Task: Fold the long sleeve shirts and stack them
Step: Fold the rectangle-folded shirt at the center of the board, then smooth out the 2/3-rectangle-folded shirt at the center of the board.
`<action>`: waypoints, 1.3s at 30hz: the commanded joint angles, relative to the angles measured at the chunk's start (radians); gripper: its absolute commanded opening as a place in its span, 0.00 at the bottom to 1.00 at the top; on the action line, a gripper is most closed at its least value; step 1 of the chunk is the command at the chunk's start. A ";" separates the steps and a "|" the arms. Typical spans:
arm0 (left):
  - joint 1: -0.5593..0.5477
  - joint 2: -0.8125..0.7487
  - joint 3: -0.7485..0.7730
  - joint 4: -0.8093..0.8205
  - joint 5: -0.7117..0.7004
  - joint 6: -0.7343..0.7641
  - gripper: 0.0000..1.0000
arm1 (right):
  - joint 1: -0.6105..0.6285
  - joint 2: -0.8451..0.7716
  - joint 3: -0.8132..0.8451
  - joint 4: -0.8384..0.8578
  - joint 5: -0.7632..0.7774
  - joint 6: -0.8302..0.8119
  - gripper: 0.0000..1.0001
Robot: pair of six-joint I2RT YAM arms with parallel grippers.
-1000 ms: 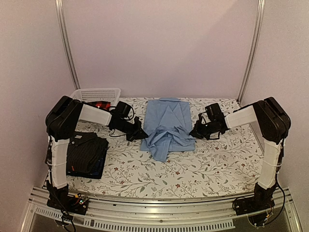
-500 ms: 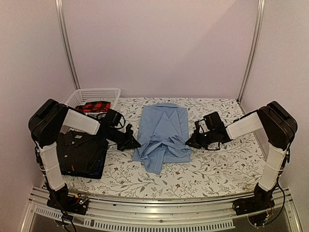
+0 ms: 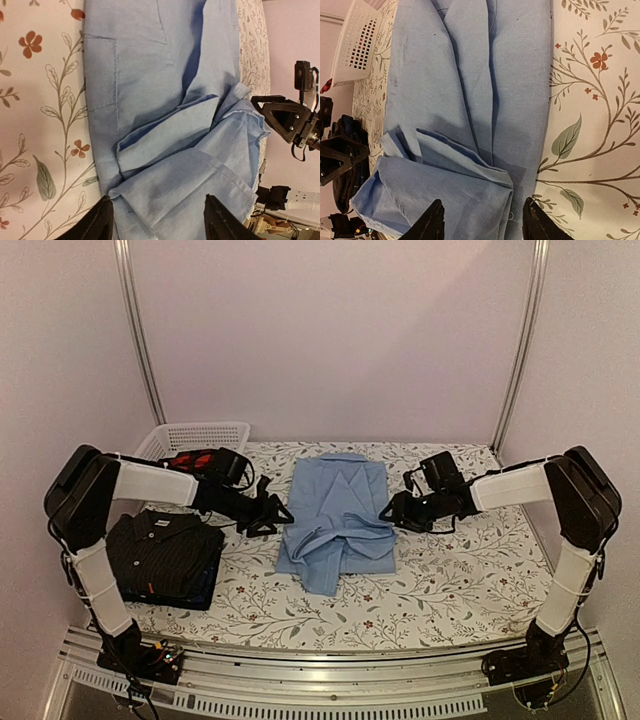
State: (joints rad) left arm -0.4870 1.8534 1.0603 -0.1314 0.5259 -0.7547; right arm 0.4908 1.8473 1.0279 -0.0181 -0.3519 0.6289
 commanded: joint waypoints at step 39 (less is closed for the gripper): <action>-0.223 -0.107 0.035 -0.171 -0.240 0.106 0.13 | 0.170 -0.086 0.032 -0.117 0.243 -0.176 0.02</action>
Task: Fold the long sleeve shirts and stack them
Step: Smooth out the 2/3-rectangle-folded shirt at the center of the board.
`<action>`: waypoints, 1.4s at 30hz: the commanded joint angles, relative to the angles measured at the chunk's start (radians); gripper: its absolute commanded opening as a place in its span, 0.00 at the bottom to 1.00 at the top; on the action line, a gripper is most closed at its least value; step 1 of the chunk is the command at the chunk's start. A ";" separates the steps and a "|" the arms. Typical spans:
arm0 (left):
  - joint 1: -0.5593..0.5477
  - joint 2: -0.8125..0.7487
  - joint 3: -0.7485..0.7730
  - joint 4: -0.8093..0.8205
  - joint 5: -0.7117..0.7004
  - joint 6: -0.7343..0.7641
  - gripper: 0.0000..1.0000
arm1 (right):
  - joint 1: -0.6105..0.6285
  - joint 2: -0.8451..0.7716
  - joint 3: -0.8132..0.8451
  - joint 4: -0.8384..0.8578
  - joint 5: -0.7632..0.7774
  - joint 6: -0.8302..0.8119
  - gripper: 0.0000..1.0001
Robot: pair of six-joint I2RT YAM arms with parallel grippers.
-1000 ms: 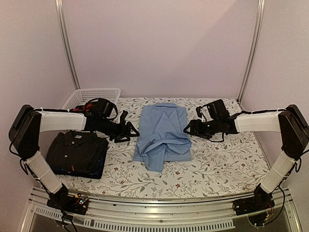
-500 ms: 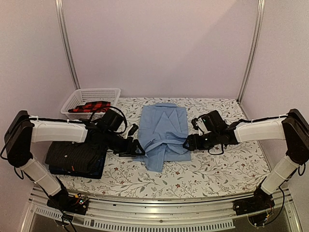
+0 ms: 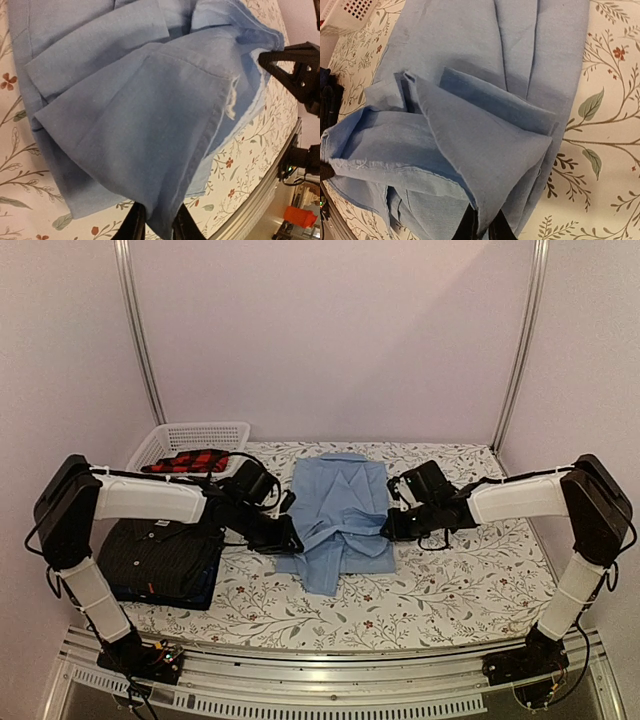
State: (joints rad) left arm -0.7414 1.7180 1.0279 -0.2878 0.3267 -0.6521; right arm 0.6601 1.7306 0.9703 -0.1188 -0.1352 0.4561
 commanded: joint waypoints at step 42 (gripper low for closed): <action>0.274 -0.073 -0.007 0.090 0.033 -0.005 0.35 | 0.019 0.309 0.466 -0.069 -0.070 -0.015 0.10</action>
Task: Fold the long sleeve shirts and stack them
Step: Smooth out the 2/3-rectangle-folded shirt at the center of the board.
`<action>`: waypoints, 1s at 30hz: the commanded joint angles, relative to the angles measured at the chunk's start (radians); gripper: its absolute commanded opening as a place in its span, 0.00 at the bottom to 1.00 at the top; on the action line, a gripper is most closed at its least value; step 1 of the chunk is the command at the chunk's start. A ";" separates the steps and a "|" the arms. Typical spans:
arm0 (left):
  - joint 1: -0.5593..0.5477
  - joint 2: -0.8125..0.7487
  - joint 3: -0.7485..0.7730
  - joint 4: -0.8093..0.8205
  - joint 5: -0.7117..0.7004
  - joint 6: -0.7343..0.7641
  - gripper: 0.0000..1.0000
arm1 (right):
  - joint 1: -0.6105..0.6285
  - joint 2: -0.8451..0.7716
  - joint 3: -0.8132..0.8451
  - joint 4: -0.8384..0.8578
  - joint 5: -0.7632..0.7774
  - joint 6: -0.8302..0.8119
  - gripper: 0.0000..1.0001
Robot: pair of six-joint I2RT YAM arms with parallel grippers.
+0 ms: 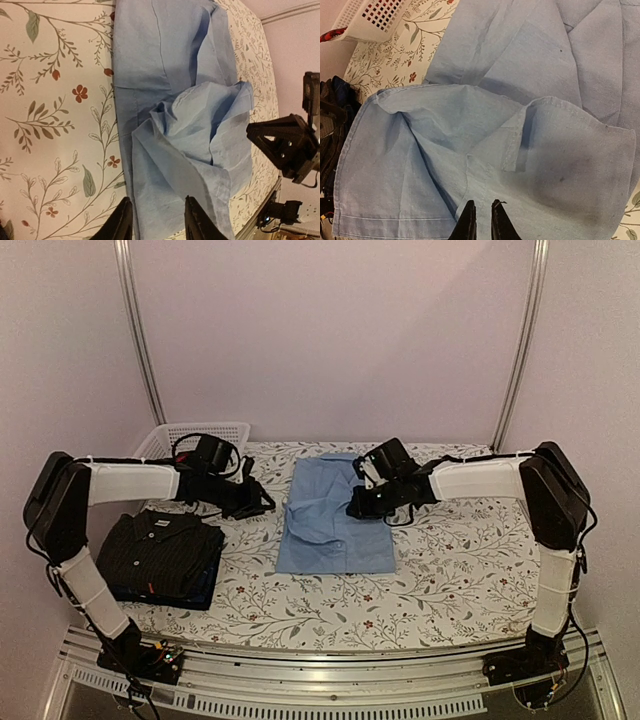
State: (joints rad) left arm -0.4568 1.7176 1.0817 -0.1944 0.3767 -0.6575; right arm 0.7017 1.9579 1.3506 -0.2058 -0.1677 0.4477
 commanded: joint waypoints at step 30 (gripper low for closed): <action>-0.086 0.555 0.593 -0.114 0.062 0.053 0.23 | -0.086 -0.017 0.178 -0.074 -0.023 -0.015 0.41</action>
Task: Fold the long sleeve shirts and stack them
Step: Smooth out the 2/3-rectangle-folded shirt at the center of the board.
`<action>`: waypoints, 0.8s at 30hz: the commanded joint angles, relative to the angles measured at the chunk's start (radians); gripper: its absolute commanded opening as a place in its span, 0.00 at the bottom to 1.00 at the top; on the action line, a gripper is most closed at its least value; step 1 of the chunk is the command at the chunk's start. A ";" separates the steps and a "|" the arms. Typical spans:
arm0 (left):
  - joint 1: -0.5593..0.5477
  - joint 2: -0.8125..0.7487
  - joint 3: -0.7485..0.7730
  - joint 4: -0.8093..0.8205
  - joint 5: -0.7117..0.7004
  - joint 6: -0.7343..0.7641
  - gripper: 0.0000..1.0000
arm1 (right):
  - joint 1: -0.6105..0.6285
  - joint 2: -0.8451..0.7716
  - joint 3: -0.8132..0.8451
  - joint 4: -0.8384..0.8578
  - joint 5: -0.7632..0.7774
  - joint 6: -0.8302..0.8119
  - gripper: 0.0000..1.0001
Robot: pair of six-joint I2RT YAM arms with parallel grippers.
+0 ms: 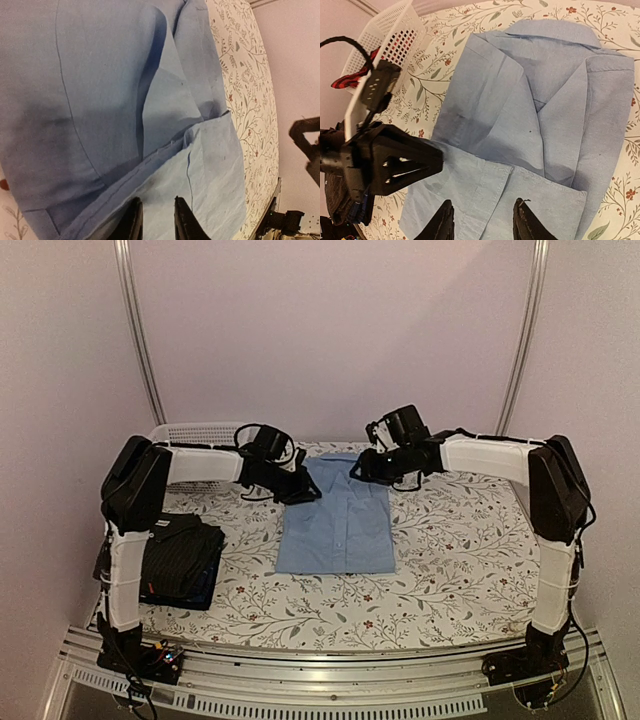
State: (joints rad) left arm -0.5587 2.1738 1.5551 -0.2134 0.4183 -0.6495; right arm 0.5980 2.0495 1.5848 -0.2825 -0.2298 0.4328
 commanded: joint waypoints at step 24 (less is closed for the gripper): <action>0.061 -0.200 -0.246 0.023 0.012 0.100 0.24 | 0.082 0.203 0.084 0.040 -0.027 -0.010 0.28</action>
State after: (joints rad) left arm -0.5026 1.9526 1.3800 -0.2272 0.3939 -0.5571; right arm 0.6876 2.1986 1.6314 -0.2600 -0.2474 0.4232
